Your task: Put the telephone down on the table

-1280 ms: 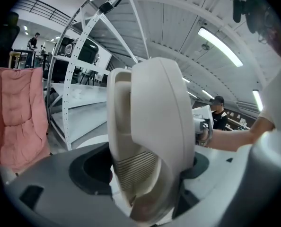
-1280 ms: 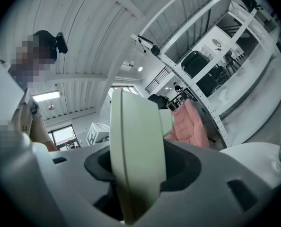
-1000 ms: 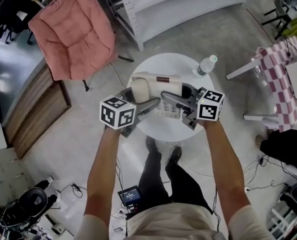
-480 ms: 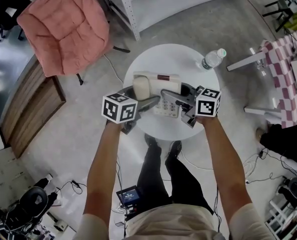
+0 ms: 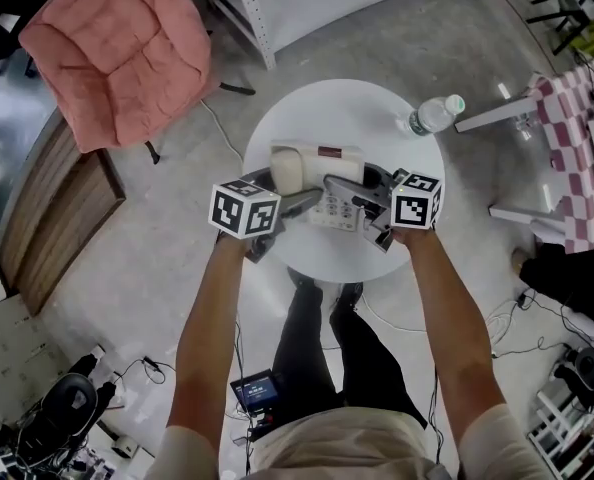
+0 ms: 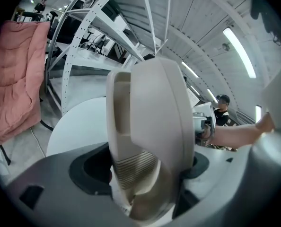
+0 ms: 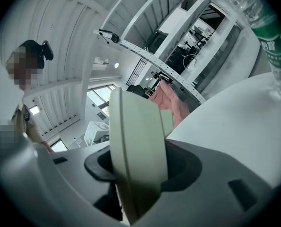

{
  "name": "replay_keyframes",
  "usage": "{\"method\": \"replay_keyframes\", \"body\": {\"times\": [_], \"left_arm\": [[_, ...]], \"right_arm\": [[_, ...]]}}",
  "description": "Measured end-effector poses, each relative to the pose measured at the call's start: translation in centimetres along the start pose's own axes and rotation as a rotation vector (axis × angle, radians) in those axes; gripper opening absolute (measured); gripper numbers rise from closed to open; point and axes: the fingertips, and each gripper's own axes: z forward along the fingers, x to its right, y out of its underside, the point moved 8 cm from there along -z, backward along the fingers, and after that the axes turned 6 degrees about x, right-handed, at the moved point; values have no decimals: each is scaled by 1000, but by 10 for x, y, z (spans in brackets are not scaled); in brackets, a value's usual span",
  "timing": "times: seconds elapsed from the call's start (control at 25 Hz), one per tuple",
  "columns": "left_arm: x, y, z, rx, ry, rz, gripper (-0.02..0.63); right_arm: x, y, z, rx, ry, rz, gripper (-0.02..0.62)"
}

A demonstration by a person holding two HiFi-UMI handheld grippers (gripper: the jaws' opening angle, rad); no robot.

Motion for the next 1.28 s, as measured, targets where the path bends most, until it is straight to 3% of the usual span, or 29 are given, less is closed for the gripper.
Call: {"method": "replay_keyframes", "body": {"times": [0.32, 0.56, 0.76, 0.96, 1.12, 1.28], "left_arm": [[-12, 5, 16, -37, -3, -7, 380], [-16, 5, 25, -47, -32, 49, 380], [-12, 8, 36, -35, -63, 83, 380], [-9, 11, 41, 30, -111, 92, 380], [-7, 12, 45, 64, -156, 93, 380], [-2, 18, 49, 48, -195, 155, 380]], "right_arm": [[22, 7, 1, -12, 26, 38, 207], [35, 16, 4, -42, 95, 33, 217], [46, 21, 3, -113, 209, -26, 267], [51, 18, 7, -106, 297, -68, 342], [57, 18, 5, -79, 366, -38, 381], [63, 24, 0, -143, 415, -20, 414]]}}
